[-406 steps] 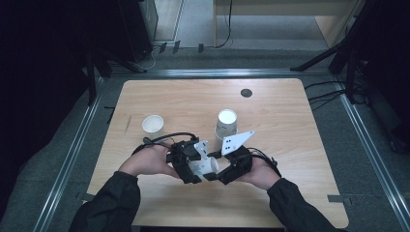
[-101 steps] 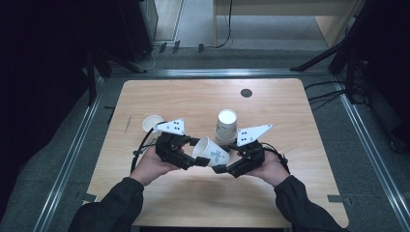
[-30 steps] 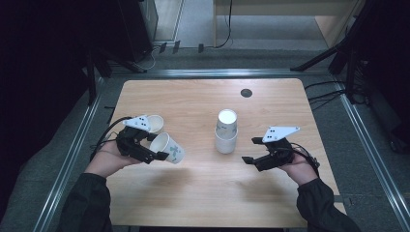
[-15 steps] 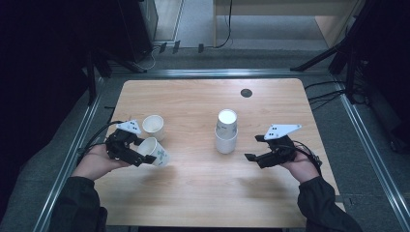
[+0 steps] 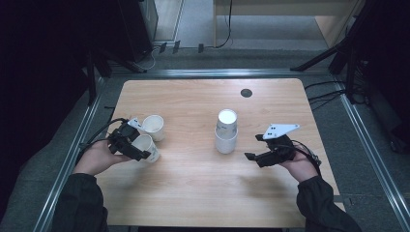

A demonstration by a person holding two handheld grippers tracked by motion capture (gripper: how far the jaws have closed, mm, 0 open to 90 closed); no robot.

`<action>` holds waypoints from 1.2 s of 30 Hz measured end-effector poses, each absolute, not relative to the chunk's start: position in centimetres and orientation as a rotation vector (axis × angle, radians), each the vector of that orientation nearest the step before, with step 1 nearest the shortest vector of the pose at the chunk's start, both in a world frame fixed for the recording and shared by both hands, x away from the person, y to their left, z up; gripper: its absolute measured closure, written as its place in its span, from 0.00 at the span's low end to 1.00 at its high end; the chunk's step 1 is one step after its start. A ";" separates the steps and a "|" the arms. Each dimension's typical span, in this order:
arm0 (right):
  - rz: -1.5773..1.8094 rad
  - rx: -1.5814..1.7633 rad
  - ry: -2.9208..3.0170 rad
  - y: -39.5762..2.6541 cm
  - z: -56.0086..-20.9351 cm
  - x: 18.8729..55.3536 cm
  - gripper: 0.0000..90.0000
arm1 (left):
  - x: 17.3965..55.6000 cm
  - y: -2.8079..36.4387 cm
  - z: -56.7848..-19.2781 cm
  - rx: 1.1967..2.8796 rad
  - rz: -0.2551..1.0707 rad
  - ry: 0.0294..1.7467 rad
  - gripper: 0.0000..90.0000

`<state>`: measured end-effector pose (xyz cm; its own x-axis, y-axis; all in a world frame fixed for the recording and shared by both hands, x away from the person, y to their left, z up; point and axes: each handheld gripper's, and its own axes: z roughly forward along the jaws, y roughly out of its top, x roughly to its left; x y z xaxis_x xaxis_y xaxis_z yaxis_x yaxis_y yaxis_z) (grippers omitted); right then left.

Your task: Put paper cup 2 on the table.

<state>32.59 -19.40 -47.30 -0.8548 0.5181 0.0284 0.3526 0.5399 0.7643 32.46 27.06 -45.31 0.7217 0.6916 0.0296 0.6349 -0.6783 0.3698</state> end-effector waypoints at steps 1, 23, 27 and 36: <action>1.208 0.735 2.576 -19.4 -47.3 32.6 0.23 | 32.6 27.0 -45.4 2.602 0.242 1.033 0.28; 1.208 0.761 2.566 -19.8 -47.5 32.3 0.23 | 33.4 25.9 -46.7 2.730 0.293 1.020 0.25; 1.204 0.759 2.569 -19.8 -47.5 32.3 0.23 | 33.3 25.9 -46.7 2.736 0.284 1.015 0.23; 1.189 0.743 2.580 -19.6 -47.6 32.2 0.23 | 33.4 25.9 -47.0 2.726 0.258 1.027 0.16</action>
<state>32.24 -19.64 -47.59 -0.8523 0.5225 0.0232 0.3572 0.5491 0.7556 33.37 25.87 -46.99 0.7407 0.6662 0.0870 0.6280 -0.7326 0.2625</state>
